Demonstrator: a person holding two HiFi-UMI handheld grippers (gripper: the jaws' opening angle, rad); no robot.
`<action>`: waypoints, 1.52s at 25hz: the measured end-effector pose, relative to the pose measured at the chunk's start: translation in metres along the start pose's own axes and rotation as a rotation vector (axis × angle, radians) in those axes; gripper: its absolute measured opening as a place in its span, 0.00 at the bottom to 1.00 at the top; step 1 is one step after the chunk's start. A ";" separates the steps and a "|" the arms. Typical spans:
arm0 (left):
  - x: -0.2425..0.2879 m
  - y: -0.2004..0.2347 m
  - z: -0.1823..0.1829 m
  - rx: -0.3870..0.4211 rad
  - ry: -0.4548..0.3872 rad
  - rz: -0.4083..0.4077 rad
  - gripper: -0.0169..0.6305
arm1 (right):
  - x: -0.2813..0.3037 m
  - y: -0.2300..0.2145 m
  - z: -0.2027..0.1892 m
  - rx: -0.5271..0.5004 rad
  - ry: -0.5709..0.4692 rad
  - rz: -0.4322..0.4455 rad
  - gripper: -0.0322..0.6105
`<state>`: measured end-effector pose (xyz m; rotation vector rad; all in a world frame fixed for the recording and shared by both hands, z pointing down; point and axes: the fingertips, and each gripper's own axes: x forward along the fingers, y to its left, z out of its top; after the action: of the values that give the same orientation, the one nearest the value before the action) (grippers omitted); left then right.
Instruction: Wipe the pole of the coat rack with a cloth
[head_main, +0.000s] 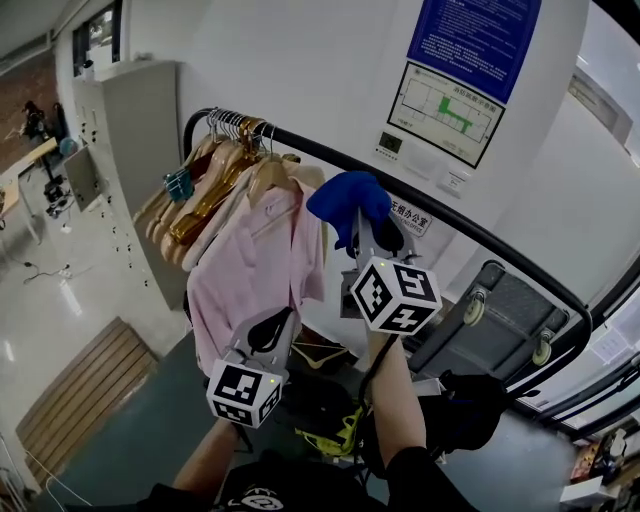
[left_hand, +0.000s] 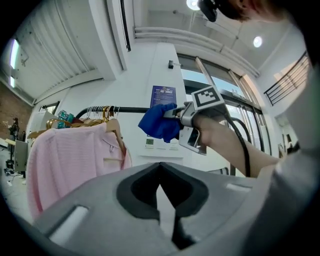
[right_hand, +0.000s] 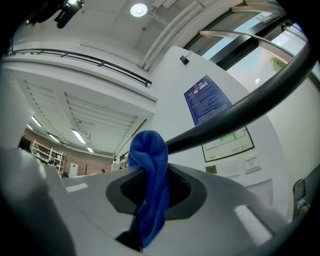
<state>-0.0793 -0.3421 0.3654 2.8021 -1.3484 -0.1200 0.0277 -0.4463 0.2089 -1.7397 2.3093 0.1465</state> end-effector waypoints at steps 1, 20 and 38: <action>0.001 -0.001 0.000 -0.001 0.001 0.004 0.03 | 0.006 -0.001 0.003 0.018 -0.001 0.005 0.15; 0.070 -0.092 0.005 -0.003 -0.013 -0.170 0.03 | -0.090 -0.120 0.038 0.071 -0.048 -0.114 0.16; 0.097 -0.192 0.008 0.019 -0.016 -0.368 0.03 | -0.248 -0.251 0.095 0.052 -0.171 -0.386 0.16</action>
<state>0.1300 -0.2977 0.3400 3.0378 -0.8238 -0.1382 0.3442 -0.2652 0.1973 -2.0187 1.8061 0.1550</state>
